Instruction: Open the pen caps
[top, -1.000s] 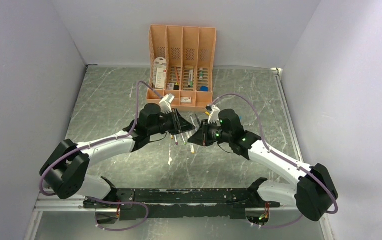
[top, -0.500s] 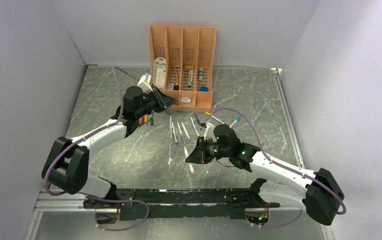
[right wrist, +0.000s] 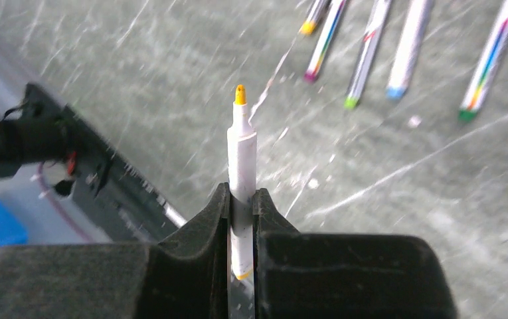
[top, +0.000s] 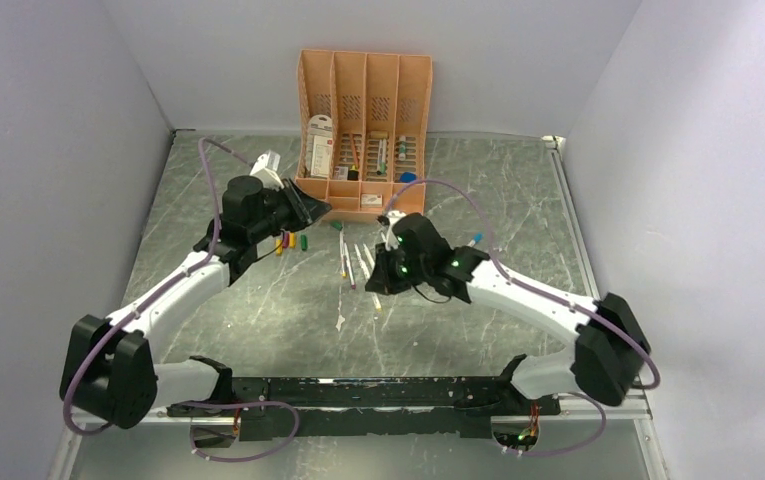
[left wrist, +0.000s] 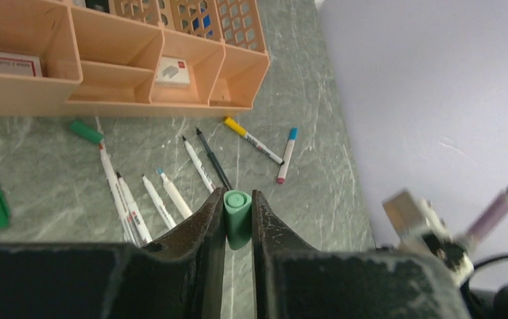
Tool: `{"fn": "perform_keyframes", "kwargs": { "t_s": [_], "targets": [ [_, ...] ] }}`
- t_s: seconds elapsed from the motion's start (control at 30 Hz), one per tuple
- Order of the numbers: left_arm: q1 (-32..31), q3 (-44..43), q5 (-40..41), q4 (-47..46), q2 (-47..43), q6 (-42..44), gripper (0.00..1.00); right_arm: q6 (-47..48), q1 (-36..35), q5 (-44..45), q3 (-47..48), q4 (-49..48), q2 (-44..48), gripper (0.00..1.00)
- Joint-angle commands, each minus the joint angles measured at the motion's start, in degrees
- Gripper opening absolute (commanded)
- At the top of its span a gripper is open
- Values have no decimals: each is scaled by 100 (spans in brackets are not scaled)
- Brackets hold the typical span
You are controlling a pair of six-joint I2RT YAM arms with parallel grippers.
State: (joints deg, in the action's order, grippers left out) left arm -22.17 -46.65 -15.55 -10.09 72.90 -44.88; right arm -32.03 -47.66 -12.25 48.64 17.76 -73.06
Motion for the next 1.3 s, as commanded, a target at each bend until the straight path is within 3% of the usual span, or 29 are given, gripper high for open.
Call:
{"fn": "perform_keyframes", "kwargs": {
  "t_s": [0.0,0.2,0.53,0.87,1.27],
  "targets": [
    [46,200,161,577,-381,262,21,732,77,965,762,505,-879,0],
    [57,425,142,676,-626,237,21,1166,237,1305,1607,531,-2087,0],
    [64,483,122,865,-634,263,20,1472,750,1100,2071,361,-3165,0],
    [64,323,138,984,-468,366,20,1518,892,954,2137,236,-3602,0],
    [64,307,172,991,-263,415,21,1546,936,1023,2146,357,-3674,14]
  ]
}}
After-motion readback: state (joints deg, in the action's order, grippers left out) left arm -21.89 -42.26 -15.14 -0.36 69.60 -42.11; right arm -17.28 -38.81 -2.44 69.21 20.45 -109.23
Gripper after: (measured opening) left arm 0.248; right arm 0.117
